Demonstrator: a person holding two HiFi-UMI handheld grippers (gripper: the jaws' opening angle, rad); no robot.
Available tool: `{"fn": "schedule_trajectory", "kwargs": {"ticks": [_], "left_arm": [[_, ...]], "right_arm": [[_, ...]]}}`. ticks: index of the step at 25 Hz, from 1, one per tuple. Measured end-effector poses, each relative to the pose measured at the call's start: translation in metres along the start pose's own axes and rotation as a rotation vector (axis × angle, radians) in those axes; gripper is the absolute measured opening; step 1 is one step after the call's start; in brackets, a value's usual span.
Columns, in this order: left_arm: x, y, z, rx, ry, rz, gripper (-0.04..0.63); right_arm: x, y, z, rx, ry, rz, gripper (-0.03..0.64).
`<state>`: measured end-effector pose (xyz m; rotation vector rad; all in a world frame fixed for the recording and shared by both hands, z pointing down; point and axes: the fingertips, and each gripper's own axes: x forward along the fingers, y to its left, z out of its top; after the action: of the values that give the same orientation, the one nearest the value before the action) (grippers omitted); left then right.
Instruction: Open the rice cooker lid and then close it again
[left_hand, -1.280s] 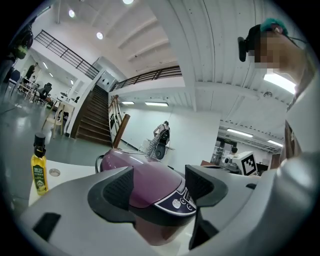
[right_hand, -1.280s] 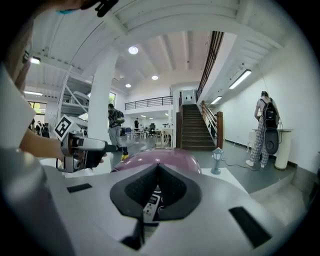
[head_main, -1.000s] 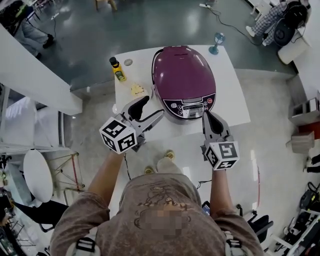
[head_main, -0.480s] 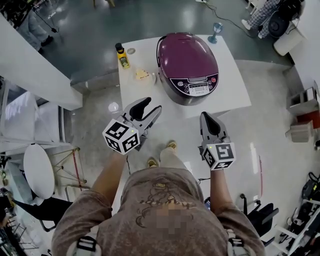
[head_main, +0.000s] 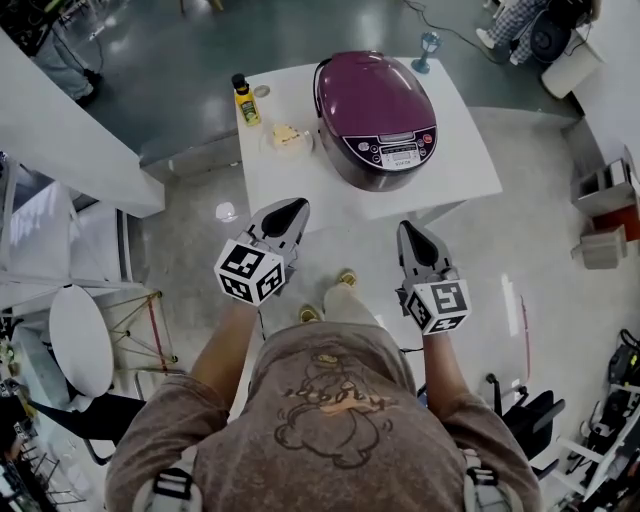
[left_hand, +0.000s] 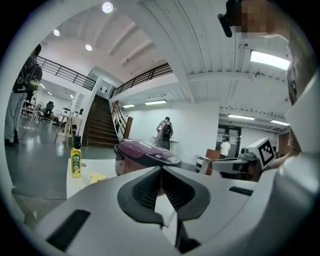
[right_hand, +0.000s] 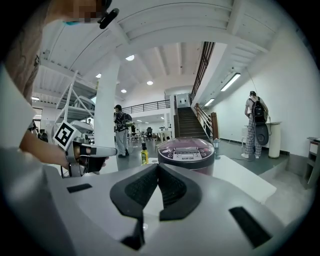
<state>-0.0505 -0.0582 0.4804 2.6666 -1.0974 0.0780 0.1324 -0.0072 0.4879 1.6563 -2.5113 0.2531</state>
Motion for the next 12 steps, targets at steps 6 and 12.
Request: {"fn": "schedule_trajectory", "kwargs": {"ticks": [6,12], "left_arm": [[-0.004,0.0,-0.002,0.012,0.002,0.014,0.02],[-0.009,0.001,0.007,-0.026,-0.034,0.033,0.02]], "right_arm": [[0.001,0.005,0.0,0.009,0.004,0.034,0.003],[0.001,0.0,0.005,0.028,-0.019,0.021,0.0]]}}
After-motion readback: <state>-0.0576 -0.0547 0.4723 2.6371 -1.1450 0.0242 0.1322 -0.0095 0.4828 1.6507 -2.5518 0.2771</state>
